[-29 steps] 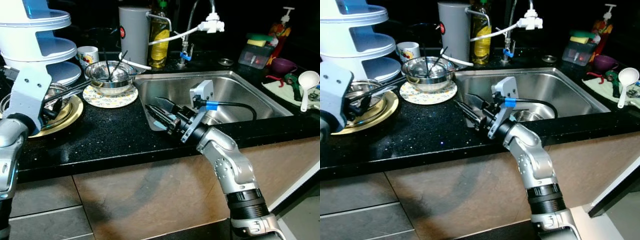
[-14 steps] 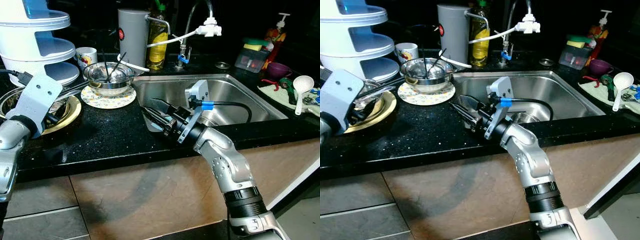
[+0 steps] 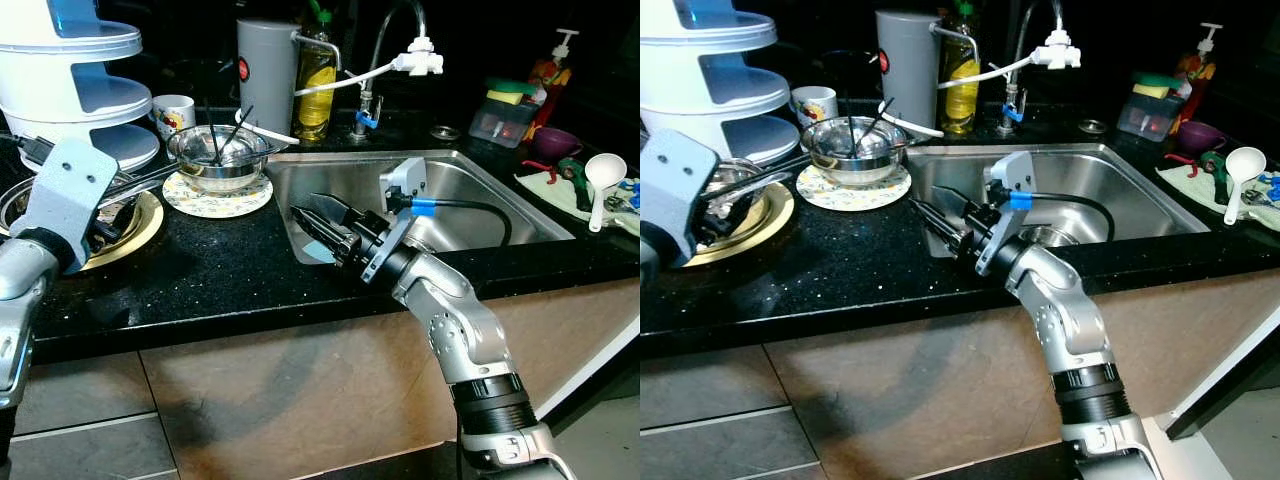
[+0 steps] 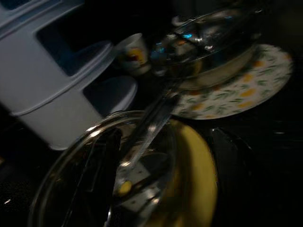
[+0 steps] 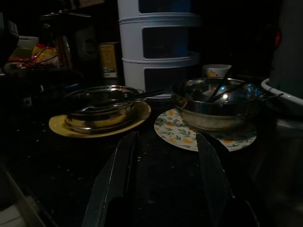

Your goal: Kitchen organization

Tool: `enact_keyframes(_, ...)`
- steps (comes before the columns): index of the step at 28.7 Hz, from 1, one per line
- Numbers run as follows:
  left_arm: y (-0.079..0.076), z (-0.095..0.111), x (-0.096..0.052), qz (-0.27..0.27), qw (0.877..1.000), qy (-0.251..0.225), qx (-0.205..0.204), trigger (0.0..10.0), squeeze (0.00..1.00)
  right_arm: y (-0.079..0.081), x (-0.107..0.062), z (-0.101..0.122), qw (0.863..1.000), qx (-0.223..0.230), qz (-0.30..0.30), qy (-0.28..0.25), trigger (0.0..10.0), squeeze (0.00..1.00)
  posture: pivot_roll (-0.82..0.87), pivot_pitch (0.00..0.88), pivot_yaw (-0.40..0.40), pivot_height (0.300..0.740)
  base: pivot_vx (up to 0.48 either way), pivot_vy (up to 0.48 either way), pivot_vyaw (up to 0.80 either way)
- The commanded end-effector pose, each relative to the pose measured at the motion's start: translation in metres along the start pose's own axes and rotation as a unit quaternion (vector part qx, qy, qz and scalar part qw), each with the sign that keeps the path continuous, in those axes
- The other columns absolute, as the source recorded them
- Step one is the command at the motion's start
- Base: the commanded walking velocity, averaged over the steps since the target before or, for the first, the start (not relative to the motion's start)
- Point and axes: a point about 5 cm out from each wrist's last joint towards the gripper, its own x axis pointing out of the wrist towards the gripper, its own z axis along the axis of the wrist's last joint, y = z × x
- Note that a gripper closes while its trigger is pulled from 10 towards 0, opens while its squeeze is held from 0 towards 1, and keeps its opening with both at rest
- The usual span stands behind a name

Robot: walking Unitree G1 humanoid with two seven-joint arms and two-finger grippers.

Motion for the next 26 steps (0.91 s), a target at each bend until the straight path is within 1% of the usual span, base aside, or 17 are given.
enact_keyframes(1,-0.017,-0.003,-0.003,-0.051,0.999,0.010,0.013,10.0,0.00,0.003,-0.002,-0.004,1.000,0.008,0.010,0.008,10.0,0.00,0.04,0.128,-0.099,0.740,0.000,0.000,0.00)
enact_keyframes(5,-0.032,-0.005,-0.003,-0.064,0.998,0.008,0.007,10.0,0.00,0.004,-0.003,-0.005,1.000,0.009,0.010,0.010,10.0,0.00,0.04,0.130,-0.102,0.740,0.000,0.000,0.00)
enact_keyframes(7,-0.032,-0.005,-0.003,-0.064,0.998,0.008,0.007,10.0,0.00,0.004,-0.003,-0.005,1.000,0.009,0.010,0.010,10.0,0.00,0.04,0.130,-0.102,0.740,0.000,0.000,0.00)
enact_keyframes(10,-0.033,-0.007,-0.003,-0.039,0.999,0.022,0.003,10.0,0.00,0.005,-0.002,-0.005,1.000,0.011,0.016,0.011,10.0,0.00,0.04,0.131,-0.102,0.740,0.000,0.000,0.00)
enact_keyframes(11,-0.035,-0.011,-0.004,-0.021,0.999,0.037,-0.010,10.0,0.00,0.012,-0.002,-0.004,0.999,0.008,0.047,0.015,10.0,0.00,0.03,0.130,-0.099,0.740,0.000,0.000,0.00)
enact_keyframes(12,-0.036,-0.012,-0.004,-0.019,0.999,0.041,-0.007,10.0,0.00,0.016,-0.002,-0.005,0.998,0.006,0.063,0.020,10.0,0.00,0.03,0.130,-0.099,0.740,0.000,0.000,0.00)
enact_keyframes(13,-0.036,-0.012,-0.004,-0.019,0.999,0.041,-0.007,10.0,0.00,0.016,-0.002,-0.005,0.998,0.006,0.063,0.020,10.0,0.00,0.03,0.130,-0.099,0.740,0.000,0.000,0.00)
enact_keyframes(14,-0.036,-0.013,-0.004,-0.022,0.999,0.044,0.003,10.0,0.00,0.019,-0.003,-0.006,0.997,0.003,0.075,0.024,10.0,0.00,0.03,0.131,-0.096,0.740,0.000,0.000,0.00)
enact_keyframes(16,-0.035,-0.022,-0.007,-0.021,0.996,0.071,0.055,10.0,0.00,0.023,-0.004,-0.009,0.996,0.002,0.085,0.032,10.0,0.00,0.03,0.134,-0.094,0.740,0.000,0.000,0.00)
enact_keyframes(17,-0.035,-0.022,-0.007,-0.021,0.996,0.071,0.055,10.0,0.00,0.023,-0.004,-0.009,0.996,0.002,0.085,0.032,10.0,0.00,0.03,0.134,-0.094,0.740,0.000,0.000,0.00)
enact_keyframes(18,-0.034,-0.026,-0.008,-0.019,0.994,0.081,0.071,10.0,0.00,0.023,-0.004,-0.010,0.996,0.001,0.085,0.034,10.0,0.00,0.03,0.135,-0.094,0.740,0.000,0.000,0.00)
enact_keyframes(19,-0.033,-0.029,-0.009,-0.014,0.993,0.093,0.071,10.0,0.00,0.023,-0.003,-0.011,0.996,0.001,0.083,0.036,10.0,0.00,0.03,0.137,-0.092,0.740,0.000,0.000,0.00)
enact_keyframes(20,-0.034,-0.031,-0.010,-0.012,0.993,0.100,0.059,10.0,0.01,0.023,-0.003,-0.012,0.996,0.000,0.080,0.037,10.0,0.00,0.03,0.139,-0.091,0.740,0.000,0.000,0.00)
enact_keyframes(21,-0.037,-0.031,-0.011,-0.014,0.994,0.104,0.036,10.0,0.27,0.022,-0.003,-0.011,0.996,-0.001,0.077,0.039,10.0,0.00,0.03,0.141,-0.091,0.740,0.000,0.000,0.00)
enact_keyframes(23,-0.041,-0.028,-0.011,-0.019,0.995,0.096,0.020,10.0,0.26,0.021,-0.003,-0.011,0.996,-0.001,0.076,0.039,10.0,0.00,0.03,0.142,-0.091,0.740,0.000,0.000,0.00)
enact_keyframes(24,-0.043,-0.028,-0.010,-0.020,0.995,0.096,0.020,10.0,0.21,0.021,-0.003,-0.011,0.996,-0.001,0.075,0.040,10.0,0.00,0.03,0.142,-0.090,0.740,0.000,0.000,0.00)
enact_keyframes(26,-0.044,-0.028,-0.010,-0.020,0.995,0.096,0.022,10.0,0.20,0.020,-0.003,-0.011,0.996,-0.002,0.075,0.040,10.0,0.00,0.03,0.142,-0.090,0.740,0.000,0.000,0.00)
